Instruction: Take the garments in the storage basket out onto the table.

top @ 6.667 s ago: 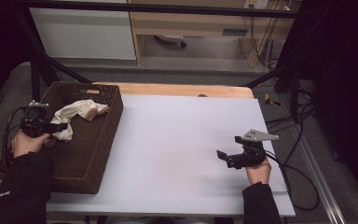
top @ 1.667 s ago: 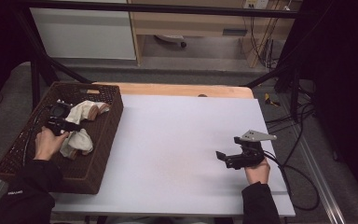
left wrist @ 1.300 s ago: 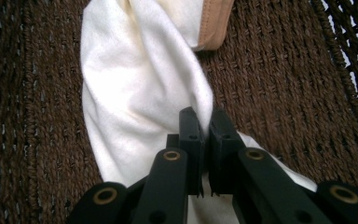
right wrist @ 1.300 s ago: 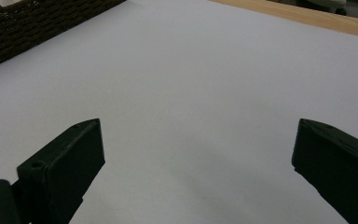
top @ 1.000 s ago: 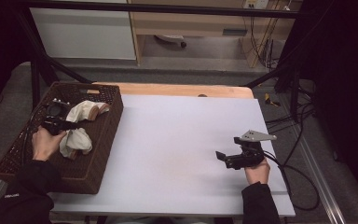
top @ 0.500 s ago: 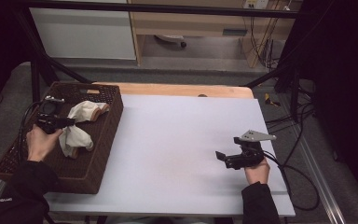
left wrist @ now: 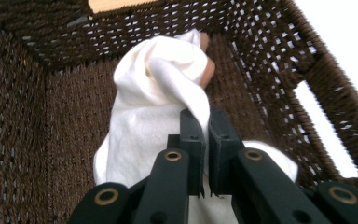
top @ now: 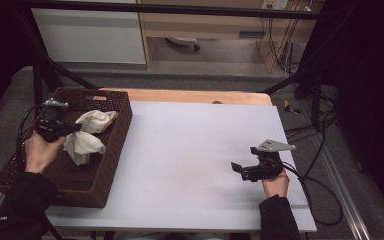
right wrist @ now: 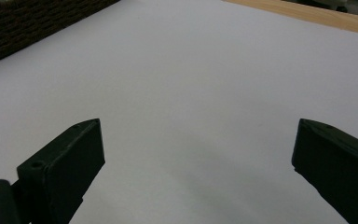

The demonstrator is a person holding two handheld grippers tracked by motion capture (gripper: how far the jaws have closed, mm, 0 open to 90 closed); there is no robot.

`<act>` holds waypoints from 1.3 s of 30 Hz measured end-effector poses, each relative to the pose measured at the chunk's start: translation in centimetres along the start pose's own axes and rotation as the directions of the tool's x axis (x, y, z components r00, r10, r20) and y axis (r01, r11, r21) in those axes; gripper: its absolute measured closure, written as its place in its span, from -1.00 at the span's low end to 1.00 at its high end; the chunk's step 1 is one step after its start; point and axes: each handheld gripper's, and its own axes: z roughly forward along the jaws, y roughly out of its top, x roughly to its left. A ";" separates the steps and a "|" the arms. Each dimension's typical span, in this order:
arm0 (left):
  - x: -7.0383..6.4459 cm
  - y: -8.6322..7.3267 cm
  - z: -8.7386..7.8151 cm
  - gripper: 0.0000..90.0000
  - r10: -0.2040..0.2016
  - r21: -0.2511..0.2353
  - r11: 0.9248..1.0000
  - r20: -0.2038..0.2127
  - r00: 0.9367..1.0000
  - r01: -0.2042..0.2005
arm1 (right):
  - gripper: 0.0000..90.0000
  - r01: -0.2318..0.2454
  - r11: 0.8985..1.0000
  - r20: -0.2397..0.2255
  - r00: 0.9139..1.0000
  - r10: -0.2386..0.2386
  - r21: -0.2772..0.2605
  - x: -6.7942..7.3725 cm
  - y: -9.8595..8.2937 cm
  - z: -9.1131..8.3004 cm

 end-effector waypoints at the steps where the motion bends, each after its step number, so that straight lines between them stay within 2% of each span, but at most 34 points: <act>1: 0.0 0.0 -0.3 0.90 0.003 -0.007 1.000 0.003 1.000 -0.003 | -0.94 -0.001 1.000 0.000 1.000 0.001 0.000 0.0 0.0 0.0; 17: 0.1 0.3 -3.2 0.91 0.005 -0.076 0.997 0.011 1.000 -0.004 | -0.94 -0.001 1.000 0.000 1.000 0.001 0.000 0.1 0.0 0.0; 24: 0.2 0.4 -4.3 0.91 0.013 -0.091 0.996 0.013 1.000 -0.012 | -0.94 -0.001 1.000 -0.002 1.000 0.001 0.001 0.1 0.0 0.1; 39: -0.2 1.3 -7.1 0.91 0.032 -0.138 0.990 0.043 0.999 -0.026 | -0.94 -0.001 1.000 -0.001 1.000 0.001 0.004 0.1 0.0 0.1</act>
